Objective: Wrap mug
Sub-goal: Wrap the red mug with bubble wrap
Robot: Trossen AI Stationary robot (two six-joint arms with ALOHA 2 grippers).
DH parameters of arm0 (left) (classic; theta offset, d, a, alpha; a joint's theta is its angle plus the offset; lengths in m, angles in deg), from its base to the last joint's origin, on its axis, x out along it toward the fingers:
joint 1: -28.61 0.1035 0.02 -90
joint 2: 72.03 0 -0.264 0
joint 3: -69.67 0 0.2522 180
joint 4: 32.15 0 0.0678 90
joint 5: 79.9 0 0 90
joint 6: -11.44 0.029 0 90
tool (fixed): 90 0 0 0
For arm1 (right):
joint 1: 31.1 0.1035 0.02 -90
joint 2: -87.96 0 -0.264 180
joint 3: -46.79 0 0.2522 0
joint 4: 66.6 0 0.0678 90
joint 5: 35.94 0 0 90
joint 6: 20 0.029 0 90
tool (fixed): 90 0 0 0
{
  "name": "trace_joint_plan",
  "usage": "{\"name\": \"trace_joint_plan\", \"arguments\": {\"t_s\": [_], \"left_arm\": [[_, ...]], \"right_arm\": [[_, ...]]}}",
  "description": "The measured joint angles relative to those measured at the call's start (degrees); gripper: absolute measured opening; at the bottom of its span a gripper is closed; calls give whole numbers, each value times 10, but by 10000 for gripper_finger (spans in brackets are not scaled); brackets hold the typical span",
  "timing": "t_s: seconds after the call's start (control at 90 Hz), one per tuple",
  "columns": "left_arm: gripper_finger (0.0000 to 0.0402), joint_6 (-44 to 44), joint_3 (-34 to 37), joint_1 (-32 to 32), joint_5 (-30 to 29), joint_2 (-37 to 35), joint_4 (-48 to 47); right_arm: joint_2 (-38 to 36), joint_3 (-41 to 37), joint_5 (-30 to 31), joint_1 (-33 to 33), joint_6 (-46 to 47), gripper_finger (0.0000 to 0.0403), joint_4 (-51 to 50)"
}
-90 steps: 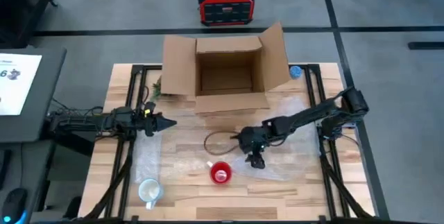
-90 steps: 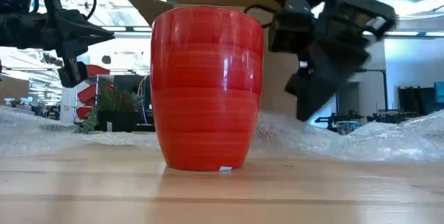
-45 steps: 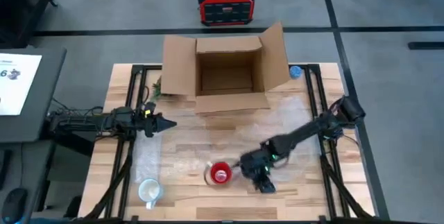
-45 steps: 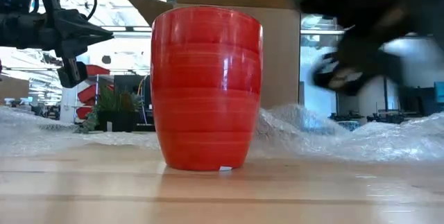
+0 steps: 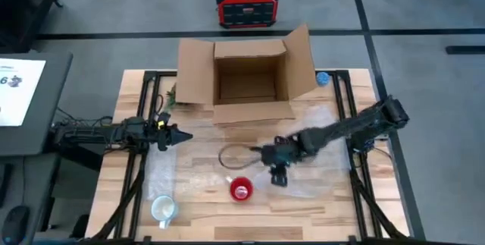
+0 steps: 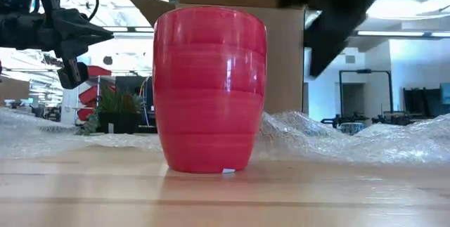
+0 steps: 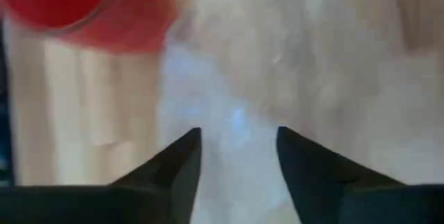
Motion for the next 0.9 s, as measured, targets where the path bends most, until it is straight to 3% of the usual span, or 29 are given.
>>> {"name": "trace_joint_plan", "arguments": {"t_s": [0.156, 0.344, 0.5, 0.711, 0.9], "left_arm": [[0, -9, 0, 0, 0, 0, 0], [0, -19, 0, 0, 0, 0, 0], [0, -19, 0, 0, 0, 0, 0], [0, -10, 0, 0, 0, 0, 0], [0, 0, 0, 0, 0, 0, 0]], "right_arm": [[52, 0, -98, -48, -110, 250, 21], [97, 0, -167, -59, -150, 241, 8], [103, 0, -190, -28, -138, 181, 11], [103, 15, -190, 49, -10, 22, -2], [103, 78, -187, 149, 151, 8, 3]]}}
